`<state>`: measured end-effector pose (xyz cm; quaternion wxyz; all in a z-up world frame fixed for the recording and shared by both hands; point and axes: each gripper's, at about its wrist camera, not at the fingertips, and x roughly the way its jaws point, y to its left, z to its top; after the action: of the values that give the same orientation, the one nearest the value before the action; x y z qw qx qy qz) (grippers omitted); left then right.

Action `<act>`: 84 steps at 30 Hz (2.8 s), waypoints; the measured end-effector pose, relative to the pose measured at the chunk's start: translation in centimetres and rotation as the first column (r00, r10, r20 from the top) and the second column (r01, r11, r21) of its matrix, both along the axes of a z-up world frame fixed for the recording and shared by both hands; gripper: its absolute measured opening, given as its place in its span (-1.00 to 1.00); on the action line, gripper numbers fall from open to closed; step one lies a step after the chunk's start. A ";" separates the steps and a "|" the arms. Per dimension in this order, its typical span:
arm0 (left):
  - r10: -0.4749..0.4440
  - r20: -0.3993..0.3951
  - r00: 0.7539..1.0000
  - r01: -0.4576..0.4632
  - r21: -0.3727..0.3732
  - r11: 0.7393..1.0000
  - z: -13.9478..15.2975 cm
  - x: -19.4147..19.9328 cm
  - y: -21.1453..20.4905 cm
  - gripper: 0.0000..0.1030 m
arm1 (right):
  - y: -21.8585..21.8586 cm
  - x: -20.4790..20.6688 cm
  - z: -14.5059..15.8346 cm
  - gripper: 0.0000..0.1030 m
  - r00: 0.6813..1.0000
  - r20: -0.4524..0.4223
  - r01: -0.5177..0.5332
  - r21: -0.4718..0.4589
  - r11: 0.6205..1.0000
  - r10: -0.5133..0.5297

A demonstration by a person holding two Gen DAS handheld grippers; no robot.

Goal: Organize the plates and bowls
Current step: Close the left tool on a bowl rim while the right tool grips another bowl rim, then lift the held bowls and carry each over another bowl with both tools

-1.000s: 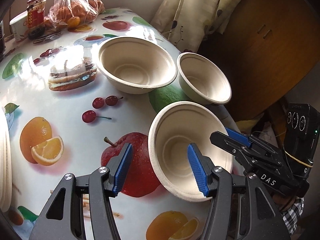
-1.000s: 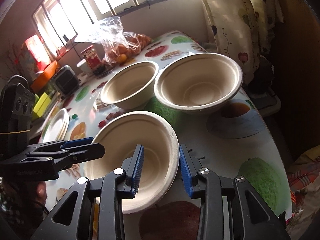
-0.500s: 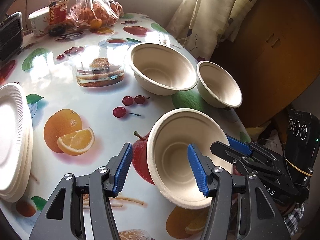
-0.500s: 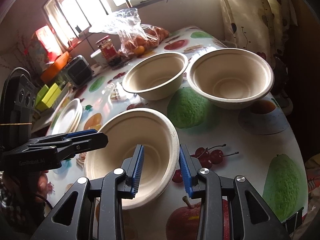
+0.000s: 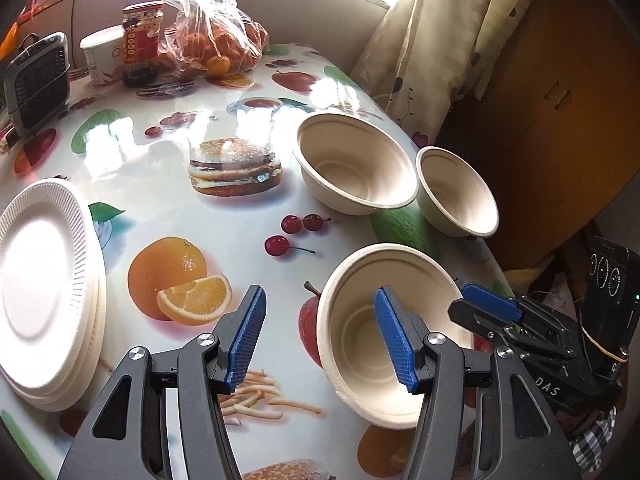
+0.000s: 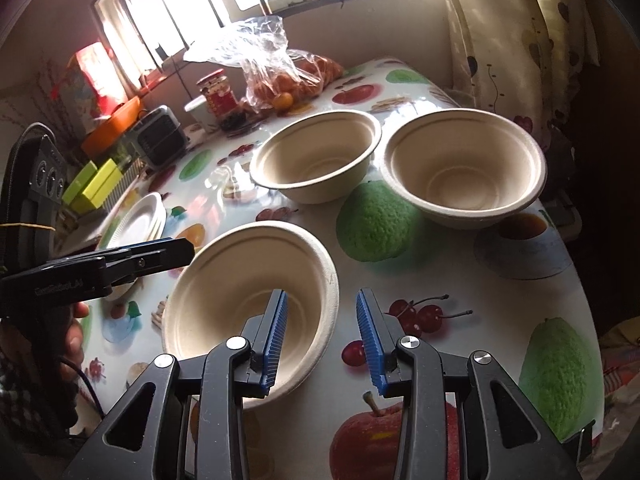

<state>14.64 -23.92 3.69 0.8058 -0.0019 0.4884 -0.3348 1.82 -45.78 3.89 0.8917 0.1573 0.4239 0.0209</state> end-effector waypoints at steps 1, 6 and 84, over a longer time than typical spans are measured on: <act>0.005 0.000 1.000 -0.005 -0.001 1.000 0.1 0.2 0.1 0.12 | -0.2 0.0 0.3 -0.24 1.000 0.005 0.004 -0.005 1.000 -0.004; 0.029 0.006 1.000 -0.029 0.015 0.999 1.0 1.6 0.0 0.12 | -1.5 0.8 2.1 -0.22 0.999 0.034 0.021 -0.057 0.998 -0.019; 0.039 -0.029 0.999 -0.039 0.014 0.999 -0.3 11.4 -5.5 -0.52 | -3.1 9.9 -0.4 -0.45 1.000 0.004 0.011 0.101 0.995 -0.011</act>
<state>26.07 -29.40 3.40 0.8050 -0.0108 0.5023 -0.3156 11.71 -48.85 3.46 0.8837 0.2044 0.4194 0.0377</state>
